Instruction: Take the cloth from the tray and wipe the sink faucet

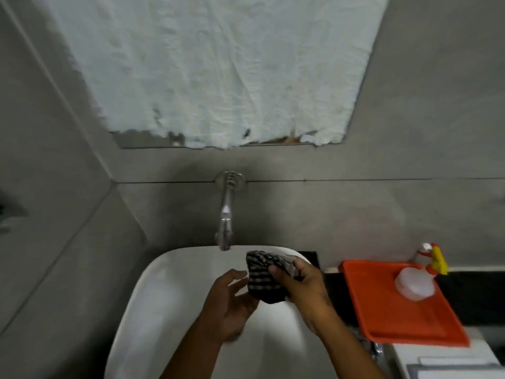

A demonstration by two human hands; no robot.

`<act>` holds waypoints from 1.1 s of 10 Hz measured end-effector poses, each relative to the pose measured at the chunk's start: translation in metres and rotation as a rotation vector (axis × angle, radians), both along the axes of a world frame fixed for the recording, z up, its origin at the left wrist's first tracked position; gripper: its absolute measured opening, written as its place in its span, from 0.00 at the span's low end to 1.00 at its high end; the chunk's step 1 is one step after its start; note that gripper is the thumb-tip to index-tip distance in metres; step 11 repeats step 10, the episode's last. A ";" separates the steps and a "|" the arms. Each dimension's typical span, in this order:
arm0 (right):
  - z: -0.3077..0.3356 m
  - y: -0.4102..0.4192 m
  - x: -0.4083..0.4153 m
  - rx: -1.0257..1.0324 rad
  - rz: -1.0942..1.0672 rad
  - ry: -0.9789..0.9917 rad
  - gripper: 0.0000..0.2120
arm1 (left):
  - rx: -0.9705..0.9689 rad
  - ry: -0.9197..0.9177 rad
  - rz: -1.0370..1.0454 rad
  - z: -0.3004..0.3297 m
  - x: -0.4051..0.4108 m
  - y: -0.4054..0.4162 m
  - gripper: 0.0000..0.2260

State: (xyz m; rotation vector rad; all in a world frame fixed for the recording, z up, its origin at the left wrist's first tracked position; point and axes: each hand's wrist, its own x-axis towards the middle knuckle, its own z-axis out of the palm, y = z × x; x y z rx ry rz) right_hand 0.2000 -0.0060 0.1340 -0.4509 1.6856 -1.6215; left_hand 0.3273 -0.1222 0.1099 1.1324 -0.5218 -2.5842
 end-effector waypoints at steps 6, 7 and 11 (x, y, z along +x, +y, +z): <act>-0.178 0.162 -0.211 0.555 -0.395 -0.240 0.13 | -1.607 -0.578 -1.153 -0.140 -0.374 0.130 0.16; -0.209 0.157 -0.237 0.638 -0.321 -0.239 0.17 | -1.663 -0.648 -1.128 -0.168 -0.386 0.136 0.15; -0.211 0.155 -0.237 0.840 -0.172 -0.039 0.21 | -1.885 -0.593 -1.271 -0.164 -0.363 0.138 0.18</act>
